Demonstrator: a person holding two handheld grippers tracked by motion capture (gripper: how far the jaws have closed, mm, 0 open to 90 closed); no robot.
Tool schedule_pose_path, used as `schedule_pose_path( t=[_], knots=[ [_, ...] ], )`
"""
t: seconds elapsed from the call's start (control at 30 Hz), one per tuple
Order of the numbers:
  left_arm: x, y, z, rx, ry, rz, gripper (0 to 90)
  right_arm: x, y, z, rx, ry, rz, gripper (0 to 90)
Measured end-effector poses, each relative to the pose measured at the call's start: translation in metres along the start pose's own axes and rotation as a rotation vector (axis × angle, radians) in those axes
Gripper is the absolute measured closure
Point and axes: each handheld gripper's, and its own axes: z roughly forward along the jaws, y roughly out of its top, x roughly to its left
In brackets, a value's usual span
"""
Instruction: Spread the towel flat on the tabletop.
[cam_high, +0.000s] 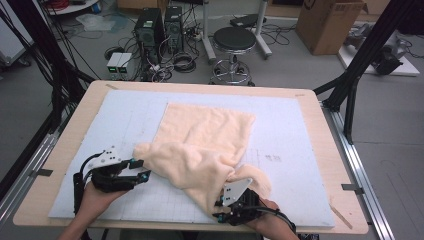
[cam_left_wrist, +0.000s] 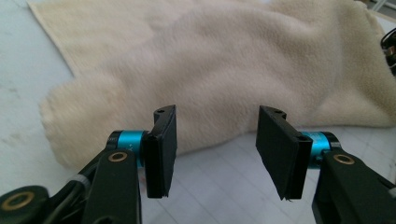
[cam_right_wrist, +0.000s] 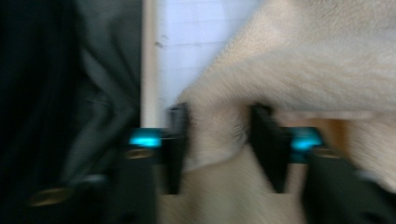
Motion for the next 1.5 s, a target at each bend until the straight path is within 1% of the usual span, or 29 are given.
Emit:
schedule_pose_path(
  t=[0.03,0.07,0.13,0.2,0.27,0.3,0.33,0.4,0.43,0.47,0.53,0.6,0.63,0.7,0.77,0.8,0.87,0.9,0.97,1.03,1.07,1.13,1.17,1.2,1.27,1.37,1.4,1.43,1.5],
  knots=[
    [0.0,-0.003,0.0,-0.004,0.002,-0.003,48.4,0.001,0.003,0.0,0.013,0.013,-0.013,82.5],
    [0.0,-0.004,-0.001,-0.003,-0.002,-0.006,48.4,0.003,0.009,-0.001,0.021,0.012,-0.031,83.9],
    [0.0,-0.004,-0.003,-0.02,-0.008,-0.002,48.3,0.007,0.024,-0.008,-0.055,0.035,-0.048,84.4],
    [0.0,0.0,-0.004,-0.043,-0.012,0.003,48.3,0.006,0.044,-0.026,-0.159,0.022,-0.052,84.4],
    [0.0,0.005,-0.004,-0.066,-0.012,0.002,48.3,-0.003,0.061,-0.047,-0.255,-0.035,-0.044,84.4],
    [0.0,0.007,-0.003,-0.076,-0.009,0.002,48.3,-0.011,0.069,-0.056,-0.279,-0.08,-0.039,84.4],
    [-0.001,0.009,-0.002,-0.085,-0.008,0.0,48.3,-0.02,0.075,-0.064,-0.288,-0.137,-0.018,84.3],
    [-0.002,0.01,0.001,-0.105,-0.007,-0.005,48.3,-0.044,0.08,-0.074,-0.305,-0.226,0.033,84.2],
    [-0.003,0.011,0.003,-0.112,-0.013,-0.009,48.3,-0.057,0.079,-0.075,-0.298,-0.265,0.056,84.1],
    [-0.005,0.011,0.005,-0.109,-0.021,-0.006,48.3,-0.07,0.076,-0.074,-0.292,-0.28,0.09,84.0],
    [-0.008,0.012,0.01,-0.104,-0.028,-0.001,48.2,-0.095,0.066,-0.07,-0.278,-0.287,0.176,83.7],
    [-0.01,0.012,0.017,-0.084,-0.036,0.007,48.3,-0.115,0.054,-0.062,-0.265,-0.29,0.238,83.5],
    [-0.011,0.012,0.021,-0.079,-0.041,0.008,48.2,-0.122,0.048,-0.059,-0.251,-0.301,0.273,83.5],
    [-0.013,0.012,0.03,-0.063,-0.047,0.012,48.2,-0.136,0.037,-0.054,-0.227,-0.325,0.307,83.3],
    [-0.014,0.013,0.04,-0.039,-0.041,0.022,48.2,-0.147,0.026,-0.052,-0.233,-0.324,0.353,83.3],
    [-0.014,0.013,0.045,-0.02,-0.035,0.035,48.2,-0.15,0.022,-0.052,-0.227,-0.339,0.369,83.3],
    [-0.014,0.013,0.056,0.014,-0.013,0.04,47.8,-0.156,0.015,-0.052,-0.242,-0.326,0.409,82.3],
    [-0.013,0.013,0.062,0.034,0.004,0.045,47.2,-0.157,0.014,-0.051,-0.242,-0.313,0.419,80.9],
    [-0.011,0.014,0.073,0.069,0.039,0.056,47.6,-0.155,0.016,-0.05,-0.238,-0.299,0.404,74.3],
    [-0.01,0.016,0.082,0.11,0.069,0.067,51.4,-0.149,0.019,-0.052,-0.259,-0.277,0.381,69.9],
    [-0.01,0.019,0.085,0.119,0.089,0.078,54.0,-0.145,0.021,-0.054,-0.263,-0.277,0.377,67.0],
    [-0.009,0.024,0.09,0.122,0.11,0.084,61.9,-0.137,0.025,-0.059,-0.281,-0.279,0.353,62.8],
    [-0.009,0.026,0.09,0.121,0.119,0.094,69.4,-0.132,0.027,-0.062,-0.284,-0.287,0.339,60.1],
    [-0.009,0.028,0.089,0.109,0.114,0.092,75.6,-0.127,0.03,-0.065,-0.287,-0.297,0.33,57.1],
    [-0.008,0.032,0.083,0.086,0.102,0.084,81.4,-0.115,0.034,-0.07,-0.296,-0.296,0.302,53.9],
    [-0.008,0.039,0.065,0.049,0.081,0.079,83.1,-0.092,0.041,-0.072,-0.291,-0.3,0.22,50.5],
    [-0.008,0.042,0.061,0.038,0.078,0.08,83.5,-0.083,0.042,-0.07,-0.301,-0.286,0.199,50.3],
    [-0.009,0.046,0.053,0.023,0.075,0.088,83.6,-0.079,0.043,-0.068,-0.292,-0.283,0.185,49.3],
    [-0.01,0.055,0.039,-0.01,0.065,0.074,83.6,-0.065,0.044,-0.061,-0.285,-0.273,0.156,49.0]
  ],
)
